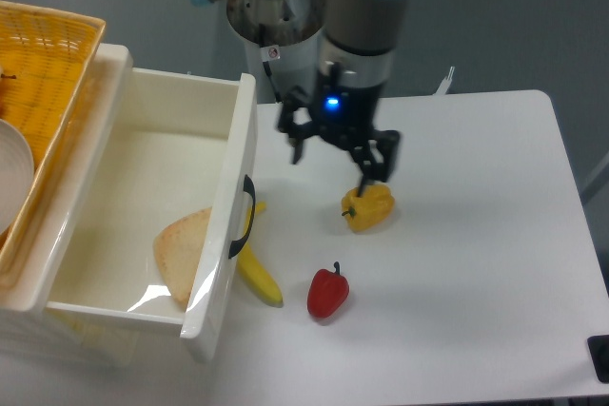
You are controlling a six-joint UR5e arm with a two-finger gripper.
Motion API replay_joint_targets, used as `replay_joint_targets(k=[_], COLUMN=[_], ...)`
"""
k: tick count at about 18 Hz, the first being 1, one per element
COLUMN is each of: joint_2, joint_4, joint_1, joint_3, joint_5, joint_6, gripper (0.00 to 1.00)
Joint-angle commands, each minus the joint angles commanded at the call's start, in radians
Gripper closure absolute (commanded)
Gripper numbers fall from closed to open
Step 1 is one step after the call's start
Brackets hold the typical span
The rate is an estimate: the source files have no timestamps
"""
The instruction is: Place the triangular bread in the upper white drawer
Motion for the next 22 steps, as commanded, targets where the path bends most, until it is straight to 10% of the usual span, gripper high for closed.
replay_joint_targets(k=[22], joint_2=[-0.204], joint_4=[0.089], joint_1=[0.155], joint_3=[-0.002], joint_5=[0.175], joint_6=[0.362], gripper=[0.00])
